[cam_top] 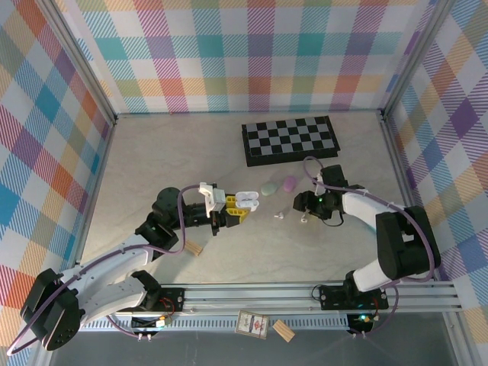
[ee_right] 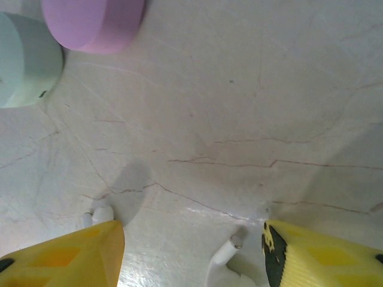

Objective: Insert the wireless bluetooth earbuds into the charging case

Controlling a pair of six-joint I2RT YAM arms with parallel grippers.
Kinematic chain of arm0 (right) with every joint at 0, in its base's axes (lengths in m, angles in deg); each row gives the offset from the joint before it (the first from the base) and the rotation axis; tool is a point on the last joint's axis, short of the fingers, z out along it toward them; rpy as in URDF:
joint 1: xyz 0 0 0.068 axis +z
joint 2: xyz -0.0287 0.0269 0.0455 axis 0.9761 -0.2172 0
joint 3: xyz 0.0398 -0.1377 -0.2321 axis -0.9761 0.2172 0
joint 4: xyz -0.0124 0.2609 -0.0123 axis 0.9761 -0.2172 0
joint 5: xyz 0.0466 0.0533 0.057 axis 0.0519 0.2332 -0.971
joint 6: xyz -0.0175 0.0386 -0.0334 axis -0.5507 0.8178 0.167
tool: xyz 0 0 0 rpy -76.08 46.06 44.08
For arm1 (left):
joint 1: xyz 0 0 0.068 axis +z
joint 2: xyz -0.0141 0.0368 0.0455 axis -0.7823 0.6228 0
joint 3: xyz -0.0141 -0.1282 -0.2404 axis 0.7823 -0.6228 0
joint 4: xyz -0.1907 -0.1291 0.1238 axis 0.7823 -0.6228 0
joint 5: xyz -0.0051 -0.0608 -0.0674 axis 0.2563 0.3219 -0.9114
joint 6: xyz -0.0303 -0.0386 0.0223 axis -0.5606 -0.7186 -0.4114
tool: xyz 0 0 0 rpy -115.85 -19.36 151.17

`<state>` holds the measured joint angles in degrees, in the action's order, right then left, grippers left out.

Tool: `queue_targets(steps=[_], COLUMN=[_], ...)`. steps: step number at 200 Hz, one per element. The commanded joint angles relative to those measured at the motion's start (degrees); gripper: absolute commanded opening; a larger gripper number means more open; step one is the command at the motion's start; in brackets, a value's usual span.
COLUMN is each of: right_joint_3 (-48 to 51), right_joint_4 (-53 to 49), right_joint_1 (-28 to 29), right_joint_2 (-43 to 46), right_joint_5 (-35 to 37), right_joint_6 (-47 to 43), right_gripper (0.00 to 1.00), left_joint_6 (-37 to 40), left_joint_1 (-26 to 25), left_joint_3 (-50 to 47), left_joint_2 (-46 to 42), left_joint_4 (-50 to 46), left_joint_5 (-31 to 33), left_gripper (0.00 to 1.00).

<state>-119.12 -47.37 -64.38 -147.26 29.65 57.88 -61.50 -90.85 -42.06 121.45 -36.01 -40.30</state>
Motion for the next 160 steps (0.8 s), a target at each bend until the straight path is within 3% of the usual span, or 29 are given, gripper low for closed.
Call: queue_targets(steps=[1,45,82,110,160], right_joint_3=[1.7,4.4,4.3,2.0,-4.7], right_joint_4=[-0.9,-3.3,-5.9,-9.9,-8.1], right_joint_1=[1.0,4.4,6.8,7.0,6.8], right_joint_2=[0.3,4.1,8.6,12.1,2.5], right_joint_5=[-2.1,-0.8,-3.7,2.2,5.6], right_joint_6=[-0.2,0.6,0.9,0.2,-5.7], right_gripper=[0.63,0.63,0.63,0.63,0.67], left_joint_6=[0.7,0.6,0.1,-0.3,-0.4], left_joint_1=[-0.4,-0.4,-0.4,-0.4,-0.4], left_joint_3=[0.9,-0.1,-0.2,-0.2,0.5], left_joint_2=[-1.2,-2.0,-2.0,-1.9,-1.1], left_joint_4=[1.1,2.6,2.9,2.9,3.1], left_joint_5=[0.7,2.6,3.0,2.3,1.6], left_gripper=[0.05,0.04,0.04,0.04,0.03])
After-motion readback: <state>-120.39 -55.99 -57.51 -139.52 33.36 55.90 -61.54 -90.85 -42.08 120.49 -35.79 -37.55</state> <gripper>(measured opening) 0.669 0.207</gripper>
